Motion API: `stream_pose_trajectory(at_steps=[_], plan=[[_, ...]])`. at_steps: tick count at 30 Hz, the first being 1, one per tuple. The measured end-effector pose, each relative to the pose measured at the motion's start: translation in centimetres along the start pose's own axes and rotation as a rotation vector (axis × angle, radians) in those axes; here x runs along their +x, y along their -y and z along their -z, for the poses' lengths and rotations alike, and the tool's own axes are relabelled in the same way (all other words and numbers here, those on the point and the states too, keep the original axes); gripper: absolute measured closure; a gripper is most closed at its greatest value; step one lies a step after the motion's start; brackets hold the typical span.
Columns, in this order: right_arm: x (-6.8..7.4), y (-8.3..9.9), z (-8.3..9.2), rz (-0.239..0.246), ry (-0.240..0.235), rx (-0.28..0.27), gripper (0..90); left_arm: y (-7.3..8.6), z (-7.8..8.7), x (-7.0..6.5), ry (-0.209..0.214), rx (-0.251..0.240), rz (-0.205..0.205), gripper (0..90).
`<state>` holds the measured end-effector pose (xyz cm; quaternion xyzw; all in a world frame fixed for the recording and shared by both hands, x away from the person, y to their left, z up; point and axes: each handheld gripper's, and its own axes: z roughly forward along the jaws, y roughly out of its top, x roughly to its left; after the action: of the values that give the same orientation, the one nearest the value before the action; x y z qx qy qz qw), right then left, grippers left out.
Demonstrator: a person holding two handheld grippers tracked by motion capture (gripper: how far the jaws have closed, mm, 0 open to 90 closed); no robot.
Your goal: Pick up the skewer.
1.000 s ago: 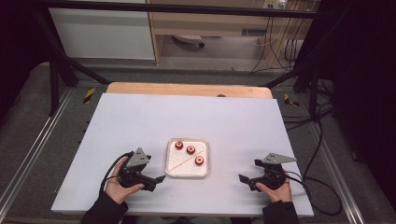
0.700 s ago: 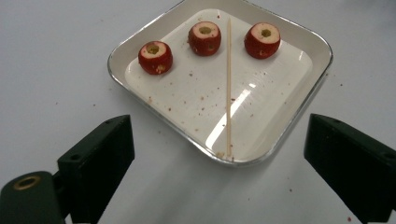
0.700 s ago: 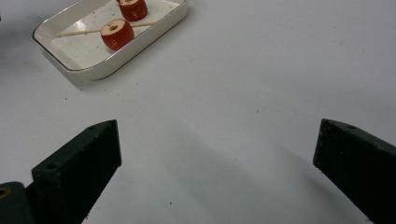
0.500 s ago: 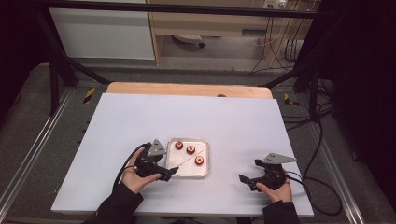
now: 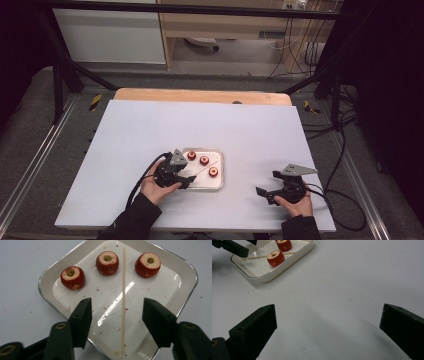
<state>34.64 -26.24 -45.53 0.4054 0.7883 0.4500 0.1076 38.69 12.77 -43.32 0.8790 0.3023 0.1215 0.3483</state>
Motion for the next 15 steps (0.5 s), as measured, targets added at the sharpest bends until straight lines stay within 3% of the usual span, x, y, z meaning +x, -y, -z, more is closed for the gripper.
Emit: stream_pose_trajectory(at_steps=[7, 15], plan=[[-0.01, 0.01, -0.07, 0.002, -0.003, 0.004, 1.4, 0.27, -0.59, -0.11, 0.023, 0.023, 0.002, 60.9], [0.0, 0.01, -0.03, 0.0, -0.002, 0.003, 1.4, 0.49, -0.84, -0.42, 0.011, 0.012, -0.006, 76.0]])
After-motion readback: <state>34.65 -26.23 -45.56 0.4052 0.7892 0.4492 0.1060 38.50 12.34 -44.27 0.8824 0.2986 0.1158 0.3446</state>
